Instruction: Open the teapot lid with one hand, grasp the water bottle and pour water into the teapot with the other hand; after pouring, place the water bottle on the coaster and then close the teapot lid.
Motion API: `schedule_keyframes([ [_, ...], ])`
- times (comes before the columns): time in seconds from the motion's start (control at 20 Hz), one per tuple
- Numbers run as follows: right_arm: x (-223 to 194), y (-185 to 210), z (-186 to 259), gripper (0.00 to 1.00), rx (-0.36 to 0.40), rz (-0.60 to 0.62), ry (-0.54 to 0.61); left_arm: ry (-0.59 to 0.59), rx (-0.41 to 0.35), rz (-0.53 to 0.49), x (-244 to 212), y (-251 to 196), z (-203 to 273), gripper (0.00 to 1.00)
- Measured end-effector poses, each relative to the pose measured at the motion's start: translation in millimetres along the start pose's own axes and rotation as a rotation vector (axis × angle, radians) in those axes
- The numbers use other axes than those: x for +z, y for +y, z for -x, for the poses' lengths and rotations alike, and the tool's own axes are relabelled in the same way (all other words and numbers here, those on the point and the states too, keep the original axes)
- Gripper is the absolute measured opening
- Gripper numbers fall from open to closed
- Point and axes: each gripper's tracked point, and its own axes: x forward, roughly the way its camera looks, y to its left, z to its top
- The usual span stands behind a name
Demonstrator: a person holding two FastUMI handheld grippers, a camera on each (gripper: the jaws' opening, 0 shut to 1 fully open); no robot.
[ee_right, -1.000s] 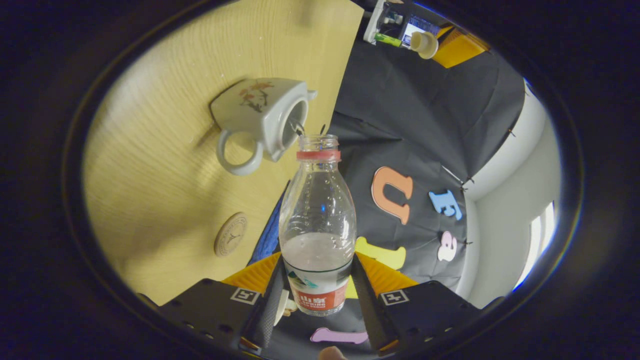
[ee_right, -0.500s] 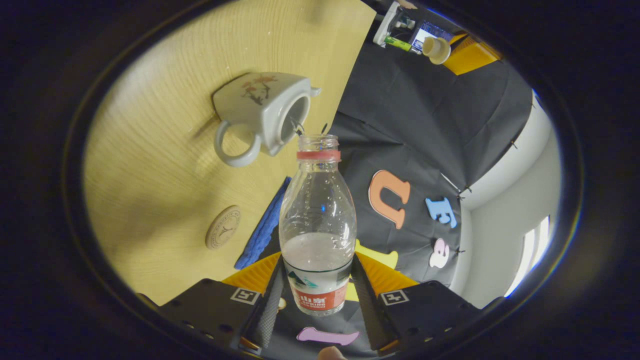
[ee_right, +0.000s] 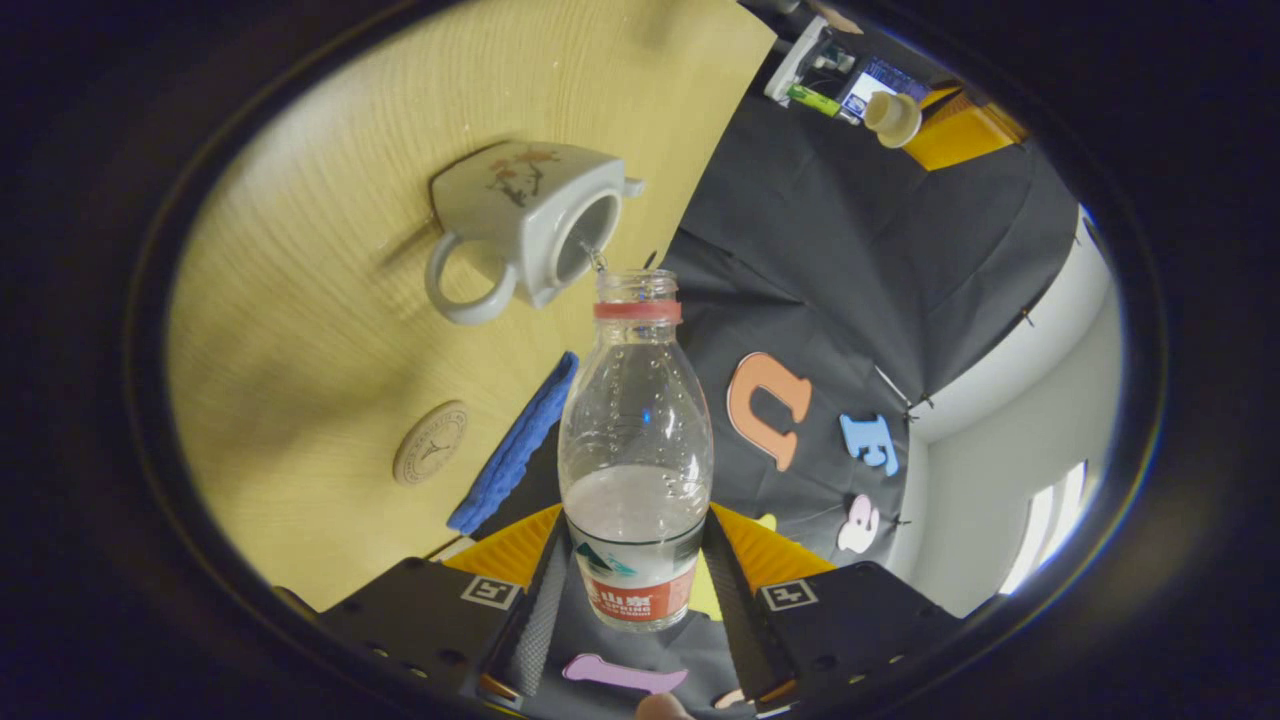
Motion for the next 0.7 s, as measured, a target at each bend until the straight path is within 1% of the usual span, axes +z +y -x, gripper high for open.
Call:
schedule_keyframes([
  [0.7,-2.1,-4.7,-1.2,0.72,-0.050,0.092,-0.008,-0.002,0.003,0.002,-0.1,1.6,0.1,0.03],
])
